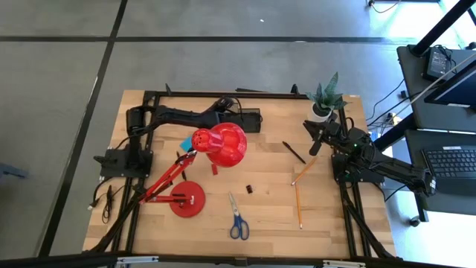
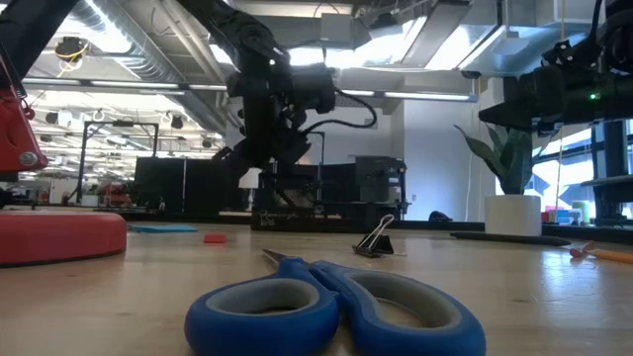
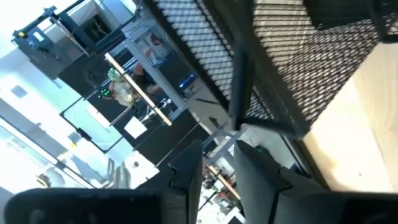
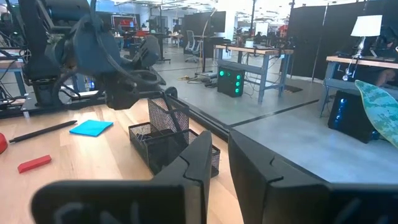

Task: Pick and place office supplies into organizer
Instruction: Put the sticky notes into the desk organizer

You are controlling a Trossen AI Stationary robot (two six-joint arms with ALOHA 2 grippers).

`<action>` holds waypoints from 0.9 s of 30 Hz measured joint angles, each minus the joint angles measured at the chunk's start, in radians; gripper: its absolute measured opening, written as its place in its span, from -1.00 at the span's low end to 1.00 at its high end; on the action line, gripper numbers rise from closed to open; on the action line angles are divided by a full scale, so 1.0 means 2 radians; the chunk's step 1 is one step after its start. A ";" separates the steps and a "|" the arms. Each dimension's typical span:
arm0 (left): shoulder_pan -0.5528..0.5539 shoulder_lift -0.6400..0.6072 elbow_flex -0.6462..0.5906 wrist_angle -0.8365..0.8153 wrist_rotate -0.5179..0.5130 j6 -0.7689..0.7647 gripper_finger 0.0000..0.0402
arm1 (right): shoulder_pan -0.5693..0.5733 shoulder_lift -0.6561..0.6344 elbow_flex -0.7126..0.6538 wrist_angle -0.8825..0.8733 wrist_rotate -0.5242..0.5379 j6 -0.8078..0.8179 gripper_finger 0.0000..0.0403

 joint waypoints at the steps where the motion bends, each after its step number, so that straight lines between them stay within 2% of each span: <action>1: 0.000 -0.004 0.000 -0.001 0.000 -0.001 -0.57 | 0.000 0.000 0.000 0.000 0.000 0.000 -0.71; 6: 0.000 -0.028 0.000 -0.001 0.003 -0.029 -0.57 | 0.000 0.000 0.000 0.000 0.000 0.000 -0.71; 9: 0.000 -0.049 0.000 -0.003 0.037 -0.078 -0.57 | 0.000 0.000 0.000 -0.001 0.000 0.000 -0.71; 15: -0.001 -0.094 0.000 -0.005 0.155 -0.185 -0.57 | 0.000 0.000 0.000 -0.001 0.000 0.000 -0.71; 24: 0.006 -0.152 -0.003 -0.036 0.381 -0.341 -0.57 | 0.000 0.000 0.000 -0.004 0.000 0.000 -0.71; 27: 0.005 -0.172 -0.027 -0.032 0.404 -0.367 -0.57 | 0.000 0.000 0.000 -0.005 0.000 0.000 -0.71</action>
